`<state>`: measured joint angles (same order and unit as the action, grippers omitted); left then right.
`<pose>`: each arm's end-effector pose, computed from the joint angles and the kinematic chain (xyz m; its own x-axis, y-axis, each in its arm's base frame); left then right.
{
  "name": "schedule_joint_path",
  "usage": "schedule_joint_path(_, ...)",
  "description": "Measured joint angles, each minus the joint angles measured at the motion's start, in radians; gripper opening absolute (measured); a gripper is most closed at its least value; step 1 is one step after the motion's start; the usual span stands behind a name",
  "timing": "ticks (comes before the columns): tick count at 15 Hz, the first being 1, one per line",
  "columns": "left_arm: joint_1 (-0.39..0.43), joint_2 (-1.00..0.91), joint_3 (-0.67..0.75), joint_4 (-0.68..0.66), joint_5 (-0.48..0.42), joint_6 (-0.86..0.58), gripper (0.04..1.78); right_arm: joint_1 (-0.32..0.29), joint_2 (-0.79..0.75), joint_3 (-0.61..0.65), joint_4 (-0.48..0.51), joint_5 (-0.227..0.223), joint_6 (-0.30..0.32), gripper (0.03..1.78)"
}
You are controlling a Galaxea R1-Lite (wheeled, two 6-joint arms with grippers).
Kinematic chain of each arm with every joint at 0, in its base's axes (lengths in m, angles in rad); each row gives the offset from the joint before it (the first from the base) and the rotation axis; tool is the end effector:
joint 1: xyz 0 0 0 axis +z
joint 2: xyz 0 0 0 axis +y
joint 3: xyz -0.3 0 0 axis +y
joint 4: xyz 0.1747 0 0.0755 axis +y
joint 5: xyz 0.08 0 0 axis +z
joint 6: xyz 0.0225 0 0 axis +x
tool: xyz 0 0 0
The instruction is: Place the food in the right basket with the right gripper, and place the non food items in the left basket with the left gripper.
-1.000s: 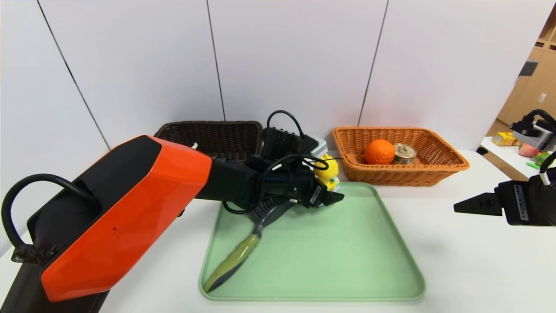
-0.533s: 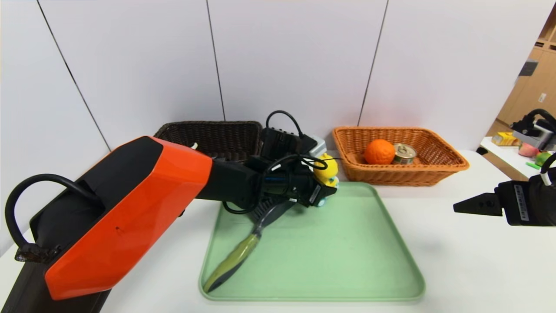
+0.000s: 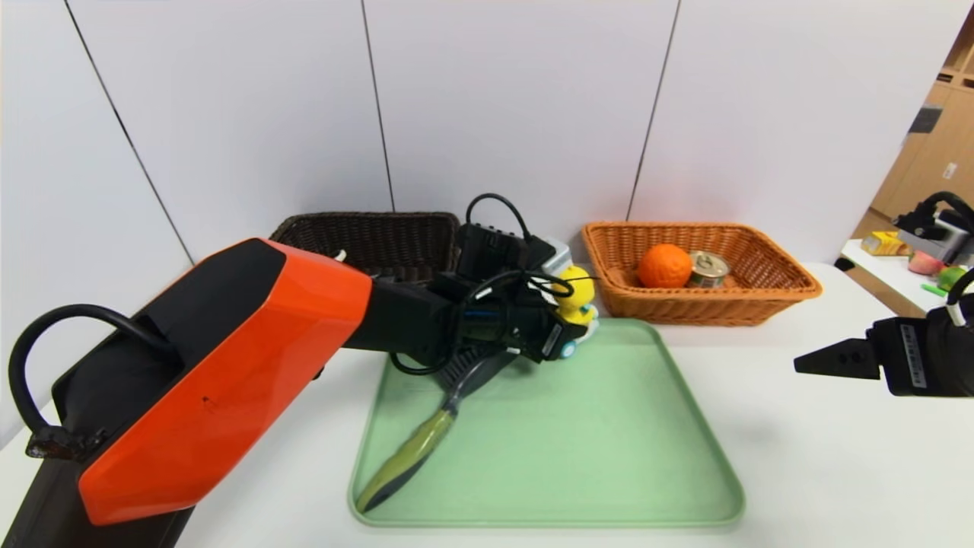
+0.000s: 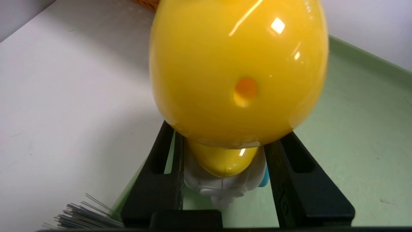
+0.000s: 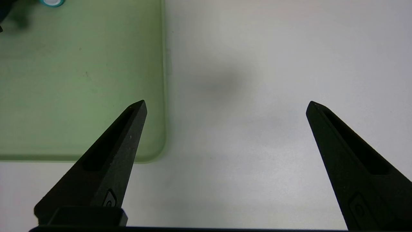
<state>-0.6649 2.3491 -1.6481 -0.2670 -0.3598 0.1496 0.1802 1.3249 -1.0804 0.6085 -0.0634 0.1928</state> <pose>0.3764 -0.3052 0.1162 0.4511 -0.8010 -0.3936 0.8689 0.4948 -0.0112 0.1794 0.0312 0.2448 0.6571 0.0553 -0.7517 0.0067 0.9968 0.0792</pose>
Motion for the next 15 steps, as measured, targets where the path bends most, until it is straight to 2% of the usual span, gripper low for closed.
schedule_joint_path(9, -0.005, -0.096, 0.061, 0.009, -0.052, -0.024, 0.74, -0.002, -0.014, 0.009, 0.001, 0.001, -0.002, 1.71)
schedule_joint_path(15, -0.006, -0.257, 0.065, 0.026, -0.069, -0.197, 0.74, -0.005, -0.020, 0.014, 0.002, 0.000, -0.001, 1.71)
